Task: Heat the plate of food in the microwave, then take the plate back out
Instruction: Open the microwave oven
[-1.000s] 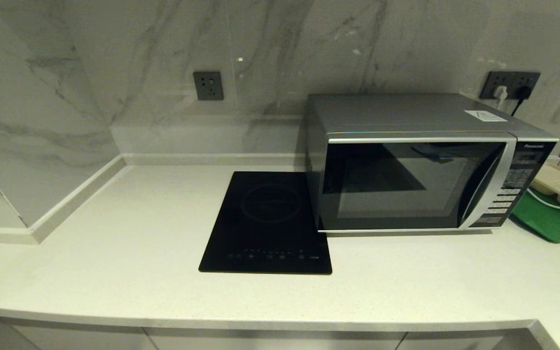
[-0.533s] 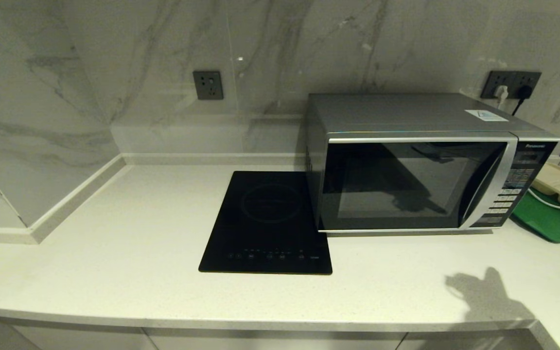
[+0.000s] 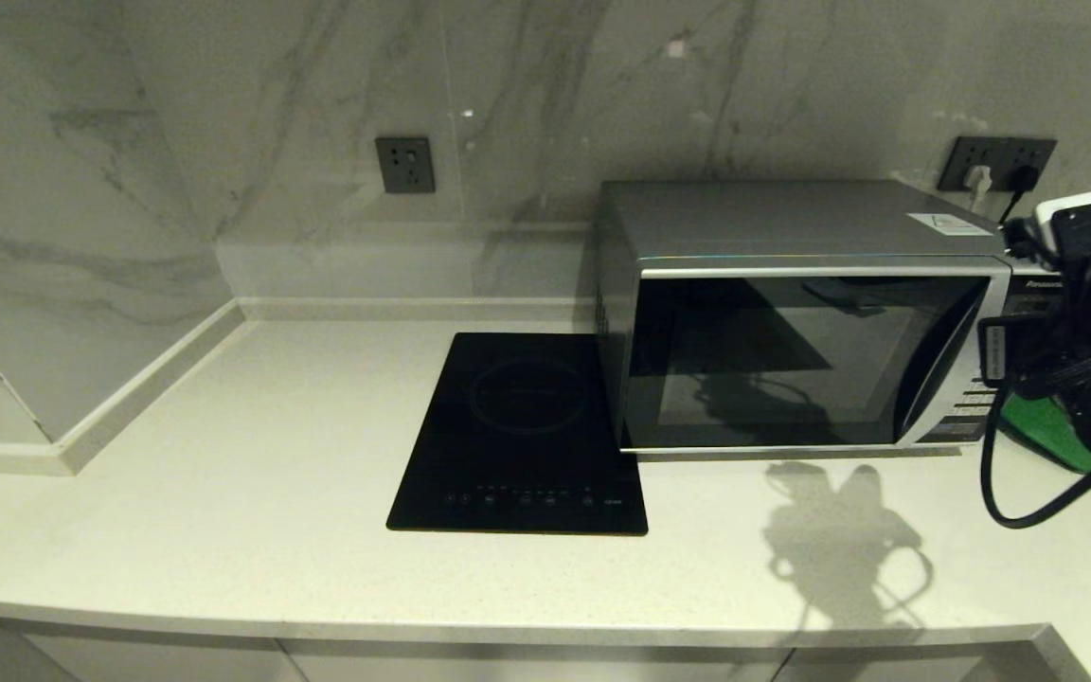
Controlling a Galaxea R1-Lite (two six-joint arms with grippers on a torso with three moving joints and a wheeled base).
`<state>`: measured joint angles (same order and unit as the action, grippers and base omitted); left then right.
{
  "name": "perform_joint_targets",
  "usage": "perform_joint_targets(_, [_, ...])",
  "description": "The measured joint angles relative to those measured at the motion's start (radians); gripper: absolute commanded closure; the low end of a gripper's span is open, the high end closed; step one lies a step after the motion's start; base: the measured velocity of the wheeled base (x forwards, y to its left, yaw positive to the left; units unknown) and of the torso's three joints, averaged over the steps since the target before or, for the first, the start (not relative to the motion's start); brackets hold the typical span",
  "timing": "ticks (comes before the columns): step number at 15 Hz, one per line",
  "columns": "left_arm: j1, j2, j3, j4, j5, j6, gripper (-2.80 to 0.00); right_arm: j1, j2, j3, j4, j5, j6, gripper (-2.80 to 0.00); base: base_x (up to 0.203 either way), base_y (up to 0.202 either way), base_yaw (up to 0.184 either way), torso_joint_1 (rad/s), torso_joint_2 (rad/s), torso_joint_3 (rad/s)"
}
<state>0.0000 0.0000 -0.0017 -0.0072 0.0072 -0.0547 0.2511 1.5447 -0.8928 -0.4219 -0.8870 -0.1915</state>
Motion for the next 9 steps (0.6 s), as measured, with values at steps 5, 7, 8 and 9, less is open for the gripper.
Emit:
perform_joint_targets(5, [0.0, 0.0, 0.0, 0.001, 0.0, 0.0, 0.0, 0.056, 0.181, -0.042, -0.015, -0.081, 0.105, -2.8, 0.0, 0.0, 0.0, 0.0, 0.0, 0.0])
perform_joint_targets(7, [0.0, 0.0, 0.0, 0.0, 0.0, 0.0, 0.0, 0.081, 0.232, -0.057, -0.013, -0.113, 0.159, -2.8, 0.0, 0.0, 0.0, 0.0, 0.0, 0.0])
perform_joint_targets(8, [0.0, 0.0, 0.0, 0.0, 0.0, 0.0, 0.0, 0.093, 0.246, -0.058, -0.011, -0.115, 0.175, -2.8, 0.0, 0.0, 0.0, 0.0, 0.0, 0.0])
perform_joint_targets(9, [0.0, 0.0, 0.0, 0.0, 0.0, 0.0, 0.0, 0.1, 0.256, -0.058, -0.011, -0.118, 0.18, -2.8, 0.0, 0.0, 0.0, 0.0, 0.0, 0.0])
